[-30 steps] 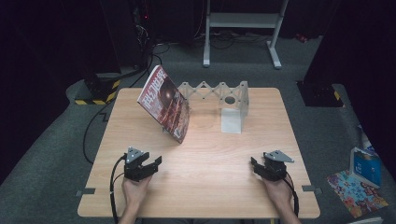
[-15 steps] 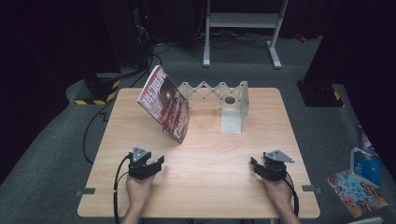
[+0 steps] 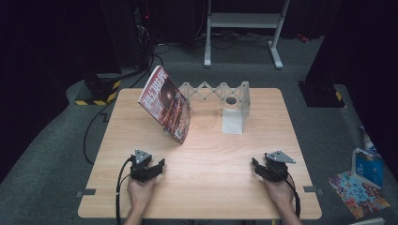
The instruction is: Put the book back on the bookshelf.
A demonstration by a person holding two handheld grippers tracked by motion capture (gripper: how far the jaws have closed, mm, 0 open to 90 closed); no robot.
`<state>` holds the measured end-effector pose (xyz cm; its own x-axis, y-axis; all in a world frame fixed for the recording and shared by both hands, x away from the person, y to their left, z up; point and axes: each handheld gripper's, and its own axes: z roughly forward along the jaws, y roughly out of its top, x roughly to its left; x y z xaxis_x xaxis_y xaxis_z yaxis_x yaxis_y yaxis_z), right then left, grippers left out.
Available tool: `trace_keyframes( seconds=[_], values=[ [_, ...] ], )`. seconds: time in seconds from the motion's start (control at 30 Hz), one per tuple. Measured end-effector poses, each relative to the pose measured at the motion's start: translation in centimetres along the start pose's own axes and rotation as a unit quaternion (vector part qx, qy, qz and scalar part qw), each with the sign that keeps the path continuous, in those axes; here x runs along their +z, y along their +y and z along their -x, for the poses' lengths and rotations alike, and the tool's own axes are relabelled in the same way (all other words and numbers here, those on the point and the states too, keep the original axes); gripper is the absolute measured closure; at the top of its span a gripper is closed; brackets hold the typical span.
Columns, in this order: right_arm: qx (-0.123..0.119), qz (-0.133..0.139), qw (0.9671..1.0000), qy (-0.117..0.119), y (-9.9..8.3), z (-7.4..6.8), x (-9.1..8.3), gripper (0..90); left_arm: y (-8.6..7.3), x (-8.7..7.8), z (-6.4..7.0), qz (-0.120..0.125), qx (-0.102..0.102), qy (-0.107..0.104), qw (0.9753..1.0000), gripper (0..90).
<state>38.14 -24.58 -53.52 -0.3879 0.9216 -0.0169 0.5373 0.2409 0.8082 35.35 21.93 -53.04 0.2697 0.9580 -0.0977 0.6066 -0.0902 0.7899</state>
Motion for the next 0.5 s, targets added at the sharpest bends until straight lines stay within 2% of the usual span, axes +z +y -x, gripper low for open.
trace_keyframes(
  seconds=[0.13,0.3,0.33,0.5],
  values=[
    [0.0,0.0,1.0,0.0,0.0,0.0,0.0,39.6,-0.06,0.12,0.13,0.0,0.005,0.005,1.0,38.1],
    [0.0,0.0,1.0,0.0,-0.02,0.0,0.0,39.6,-0.19,0.25,0.56,-0.001,0.025,0.017,0.9995,35.7],
    [-0.001,0.001,1.0,0.0,-0.02,0.01,0.0,39.6,-0.25,0.33,0.88,-0.002,0.041,0.026,0.9988,34.9],
    [-0.001,0.001,1.0,0.0,-0.02,0.01,0.0,39.5,-0.3,0.33,0.89,-0.002,0.042,0.027,0.9988,33.8]
  ],
)
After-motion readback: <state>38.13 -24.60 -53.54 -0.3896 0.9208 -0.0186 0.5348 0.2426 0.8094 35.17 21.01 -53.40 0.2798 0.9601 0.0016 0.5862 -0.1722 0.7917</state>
